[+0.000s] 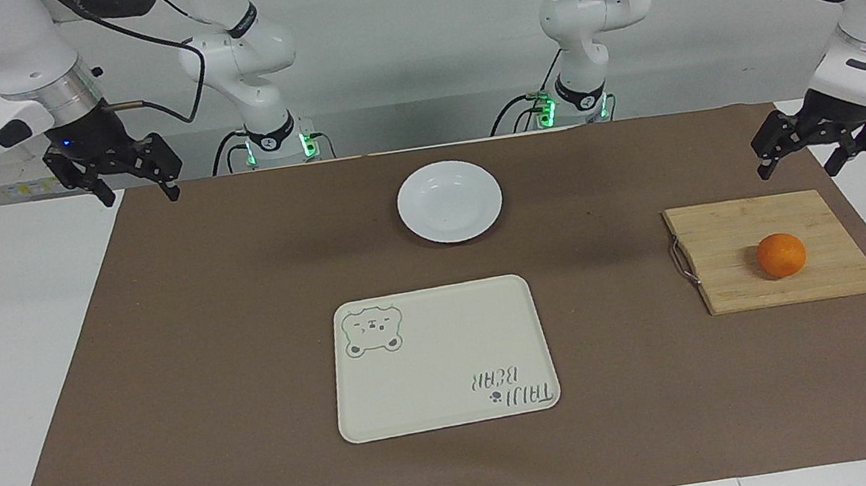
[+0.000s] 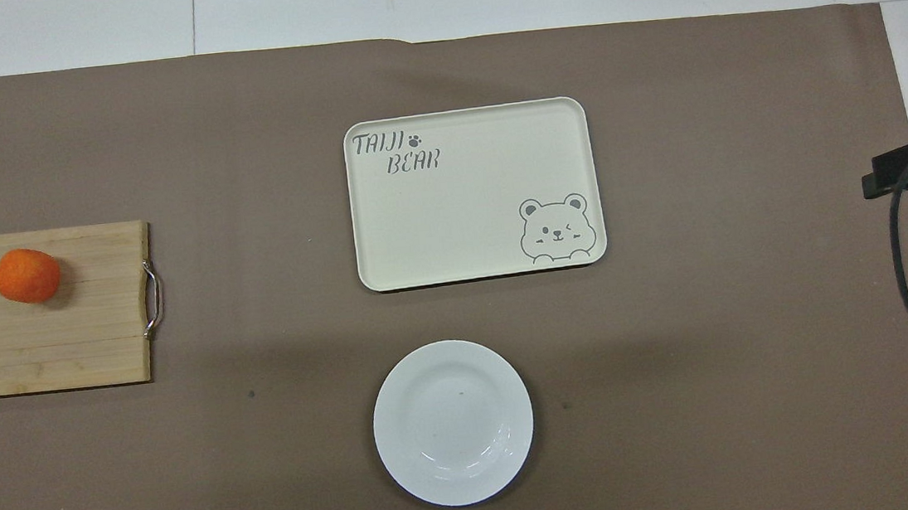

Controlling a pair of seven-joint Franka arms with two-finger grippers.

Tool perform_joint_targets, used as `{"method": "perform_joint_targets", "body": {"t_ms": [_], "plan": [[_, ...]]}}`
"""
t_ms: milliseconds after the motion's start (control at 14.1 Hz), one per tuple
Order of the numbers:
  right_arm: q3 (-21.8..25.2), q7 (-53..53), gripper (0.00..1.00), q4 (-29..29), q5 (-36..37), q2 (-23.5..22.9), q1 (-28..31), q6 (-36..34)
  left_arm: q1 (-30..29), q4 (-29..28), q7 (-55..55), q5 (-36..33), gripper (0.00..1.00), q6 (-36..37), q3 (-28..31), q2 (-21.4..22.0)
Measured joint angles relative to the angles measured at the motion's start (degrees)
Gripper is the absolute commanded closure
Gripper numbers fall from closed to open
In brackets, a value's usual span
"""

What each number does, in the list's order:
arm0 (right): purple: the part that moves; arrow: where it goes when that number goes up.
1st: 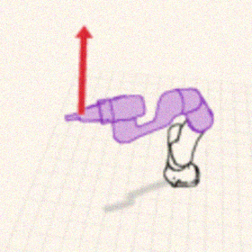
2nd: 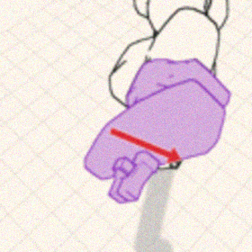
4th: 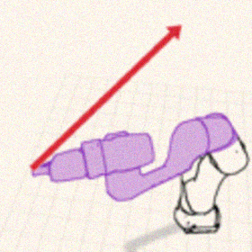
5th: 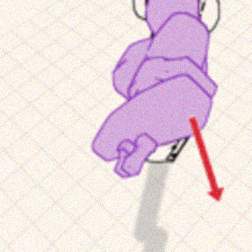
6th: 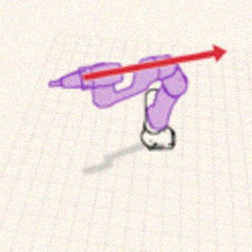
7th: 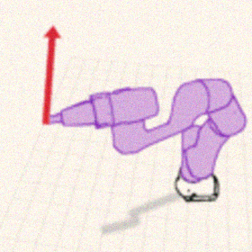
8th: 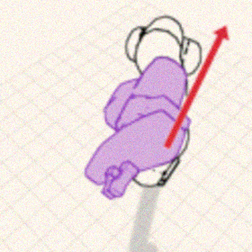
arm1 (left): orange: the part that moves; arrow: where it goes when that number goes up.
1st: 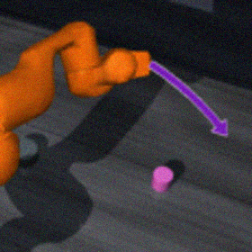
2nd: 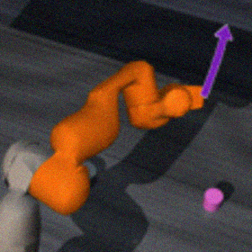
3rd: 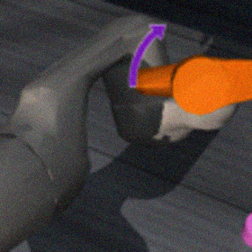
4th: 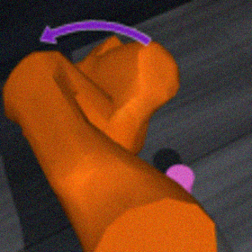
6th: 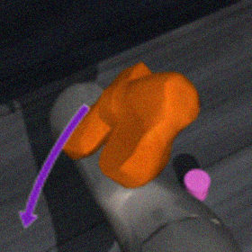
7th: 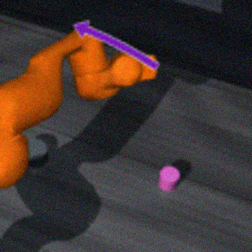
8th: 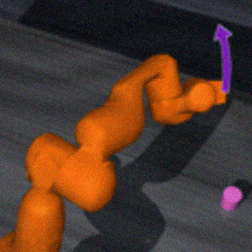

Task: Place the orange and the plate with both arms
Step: 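Reach the left gripper to the orange on the cutting board and grasp it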

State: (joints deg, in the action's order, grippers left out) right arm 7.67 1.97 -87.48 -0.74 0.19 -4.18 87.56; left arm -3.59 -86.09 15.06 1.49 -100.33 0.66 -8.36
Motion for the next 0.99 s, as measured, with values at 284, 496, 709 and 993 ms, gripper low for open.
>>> {"method": "perform_joint_targets", "body": {"t_ms": [284, 496, 709, 993], "plan": [[0.0, 0.0, 0.00, 0.0, 0.0, 0.0, 0.0, 0.0, -1.2, -0.6, 1.8, 0.4, 0.00, -5.6, -0.1, -2.5], [0.0, 0.0, 0.00, 0.0, 0.0, 0.0, 0.0, 0.0, -2.1, -0.6, 2.2, 1.0, 0.00, -7.3, 0.0, -3.2], [0.0, 0.0, 0.00, 0.0, 0.0, 0.0, 0.0, 0.0, -3.3, -0.7, 4.5, 1.9, 0.00, -8.2, 0.0, -4.8], [0.0, 0.0, 0.00, 0.0, 0.0, 0.0, 0.0, 0.0, -5.0, -0.8, 10.7, 3.1, 0.00, -9.4, 0.0, -8.2]]}}
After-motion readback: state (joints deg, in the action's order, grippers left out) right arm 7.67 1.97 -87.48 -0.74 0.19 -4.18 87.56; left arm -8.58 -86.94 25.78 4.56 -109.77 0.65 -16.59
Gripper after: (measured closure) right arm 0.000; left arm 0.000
